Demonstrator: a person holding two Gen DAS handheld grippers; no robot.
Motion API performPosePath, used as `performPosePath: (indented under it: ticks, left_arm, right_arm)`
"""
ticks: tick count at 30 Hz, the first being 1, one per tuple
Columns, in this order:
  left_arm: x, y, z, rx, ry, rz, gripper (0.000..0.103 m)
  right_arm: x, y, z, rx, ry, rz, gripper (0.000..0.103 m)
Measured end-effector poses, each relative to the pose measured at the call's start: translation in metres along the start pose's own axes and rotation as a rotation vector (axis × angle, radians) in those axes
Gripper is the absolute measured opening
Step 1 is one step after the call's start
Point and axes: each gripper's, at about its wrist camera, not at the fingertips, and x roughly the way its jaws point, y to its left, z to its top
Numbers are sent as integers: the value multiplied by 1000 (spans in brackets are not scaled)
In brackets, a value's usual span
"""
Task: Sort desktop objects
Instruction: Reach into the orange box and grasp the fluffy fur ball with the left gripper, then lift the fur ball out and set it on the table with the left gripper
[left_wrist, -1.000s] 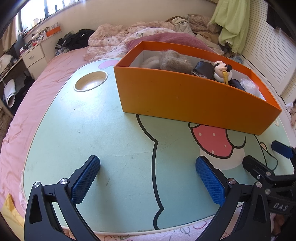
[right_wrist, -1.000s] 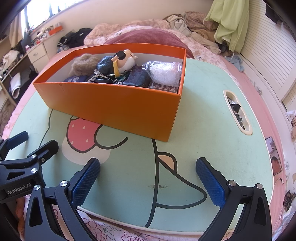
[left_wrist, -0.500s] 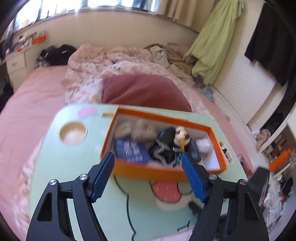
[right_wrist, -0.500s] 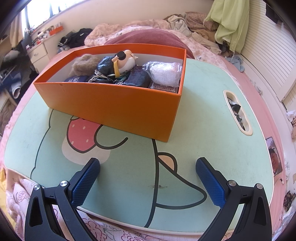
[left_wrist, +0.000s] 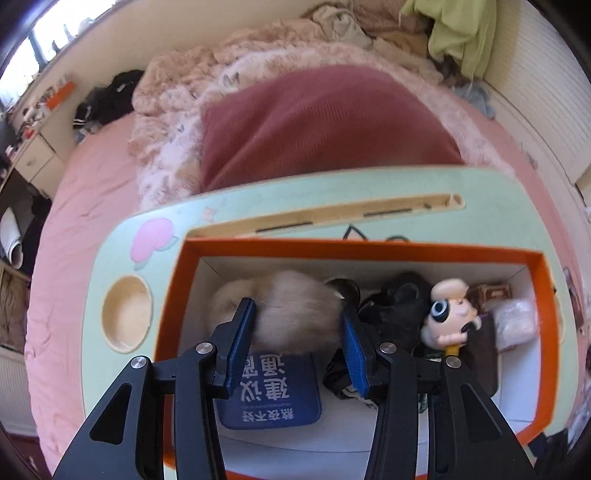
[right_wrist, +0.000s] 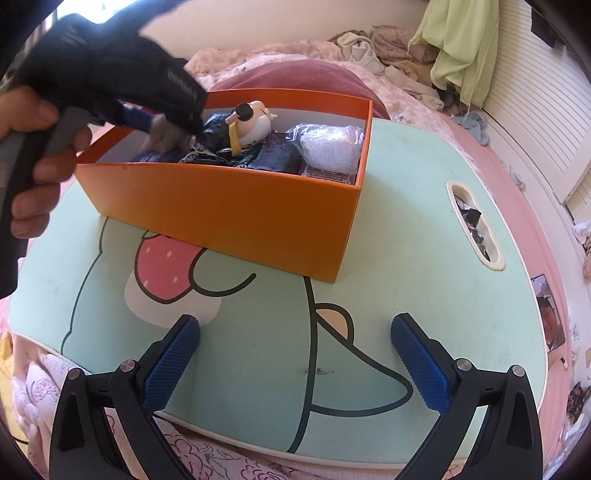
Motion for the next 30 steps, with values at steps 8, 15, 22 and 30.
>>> performPosePath:
  ticks: [8, 15, 22, 30]
  left_arm:
    - [-45, 25, -22, -35, -143, -211, 23]
    - [-123, 47, -103, -32, -348, -346, 24]
    - [-54, 38, -153, -99, -275, -396, 30]
    - [-58, 63, -189, -231, -381, -447, 92]
  right_arm:
    - [0, 0, -1, 1, -1, 0, 103]
    - [0, -1, -1, 0, -2, 1, 103]
    - [-5, -7, -2, 30, -32, 29, 97]
    - [-68, -22, 34, 87, -299, 154, 54]
